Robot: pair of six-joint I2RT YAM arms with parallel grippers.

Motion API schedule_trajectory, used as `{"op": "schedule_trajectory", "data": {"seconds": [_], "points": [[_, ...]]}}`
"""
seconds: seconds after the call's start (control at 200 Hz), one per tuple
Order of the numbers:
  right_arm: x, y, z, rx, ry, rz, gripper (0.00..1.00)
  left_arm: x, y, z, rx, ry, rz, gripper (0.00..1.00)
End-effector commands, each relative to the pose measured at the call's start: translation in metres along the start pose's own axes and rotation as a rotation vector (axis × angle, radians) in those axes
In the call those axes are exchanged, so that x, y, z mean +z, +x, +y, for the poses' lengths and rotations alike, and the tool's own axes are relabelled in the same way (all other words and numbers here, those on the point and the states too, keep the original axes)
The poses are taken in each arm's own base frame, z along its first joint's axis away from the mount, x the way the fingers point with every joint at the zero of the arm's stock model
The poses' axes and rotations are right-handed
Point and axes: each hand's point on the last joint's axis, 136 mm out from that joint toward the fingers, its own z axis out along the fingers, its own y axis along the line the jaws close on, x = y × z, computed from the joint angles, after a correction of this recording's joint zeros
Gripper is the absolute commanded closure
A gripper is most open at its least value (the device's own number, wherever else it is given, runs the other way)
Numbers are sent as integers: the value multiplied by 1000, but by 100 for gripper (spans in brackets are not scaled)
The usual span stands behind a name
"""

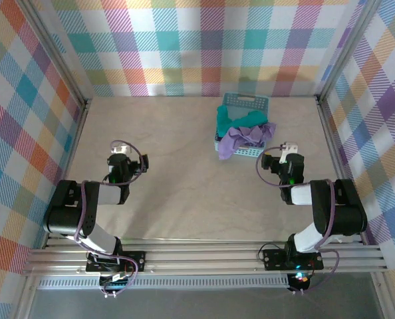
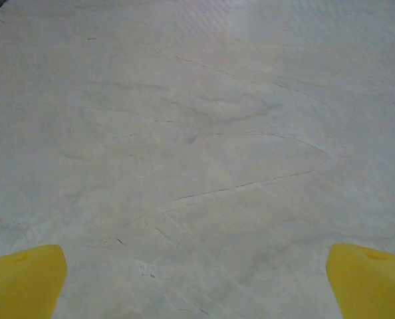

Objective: Fold the inside-out t-shirt

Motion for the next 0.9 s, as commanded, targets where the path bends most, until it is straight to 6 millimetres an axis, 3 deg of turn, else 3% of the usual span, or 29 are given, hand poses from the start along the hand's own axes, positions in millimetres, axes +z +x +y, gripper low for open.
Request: {"op": "schedule_trajectory", "data": {"seconds": [0.0, 0.895], "points": [[-1, -18, 5, -6, -21, -59, 0, -1, -5, 0, -9, 0, -31, 0], [-2, -20, 3, -1, -11, -69, 0, -2, -6, 0, -11, -1, -37, 0]]}}
